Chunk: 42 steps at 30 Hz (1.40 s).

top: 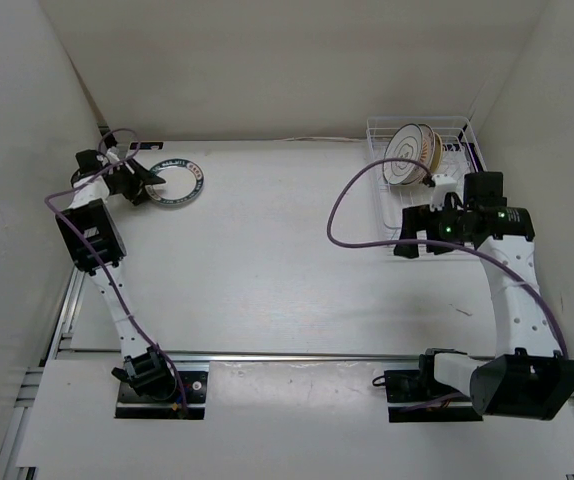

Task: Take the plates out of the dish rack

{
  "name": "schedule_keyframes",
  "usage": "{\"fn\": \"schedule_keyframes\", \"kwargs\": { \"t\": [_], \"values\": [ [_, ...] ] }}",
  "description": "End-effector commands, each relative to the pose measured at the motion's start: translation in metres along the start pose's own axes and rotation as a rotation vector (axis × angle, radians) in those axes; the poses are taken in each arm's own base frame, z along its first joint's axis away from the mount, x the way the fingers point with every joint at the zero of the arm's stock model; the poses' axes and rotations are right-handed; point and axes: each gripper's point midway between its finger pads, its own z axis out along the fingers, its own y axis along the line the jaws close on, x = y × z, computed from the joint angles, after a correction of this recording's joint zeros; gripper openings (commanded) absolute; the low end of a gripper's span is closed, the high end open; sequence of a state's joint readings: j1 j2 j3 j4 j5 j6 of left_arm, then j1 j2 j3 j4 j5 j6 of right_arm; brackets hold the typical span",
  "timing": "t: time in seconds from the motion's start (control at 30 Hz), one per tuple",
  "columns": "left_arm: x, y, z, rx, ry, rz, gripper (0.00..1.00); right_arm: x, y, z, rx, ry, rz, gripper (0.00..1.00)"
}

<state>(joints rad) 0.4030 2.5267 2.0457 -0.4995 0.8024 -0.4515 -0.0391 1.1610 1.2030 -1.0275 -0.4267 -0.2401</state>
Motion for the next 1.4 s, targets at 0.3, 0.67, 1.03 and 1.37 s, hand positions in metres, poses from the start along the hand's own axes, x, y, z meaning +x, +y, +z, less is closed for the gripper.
{"fn": "schedule_keyframes", "kwargs": {
  "t": [0.3,0.67,1.03,1.37],
  "values": [
    [0.014,0.068,-0.041,-0.628,-0.078,0.094,1.0,-0.144,-0.058,-0.043,0.305,-0.315,-0.059,0.99],
    [-0.005,-0.026,-0.12,-0.594,-0.226,0.237,1.0,-0.209,-0.129,0.004,0.457,-0.376,0.144,0.99],
    [0.097,-0.175,-0.201,-0.164,-0.212,0.547,1.0,-0.286,-0.161,0.044,0.565,-0.435,0.064,0.76],
    [0.175,-0.201,-0.213,0.026,-0.119,0.7,1.0,-0.295,-0.178,0.083,0.559,-0.412,0.052,0.56]
  ]
}}
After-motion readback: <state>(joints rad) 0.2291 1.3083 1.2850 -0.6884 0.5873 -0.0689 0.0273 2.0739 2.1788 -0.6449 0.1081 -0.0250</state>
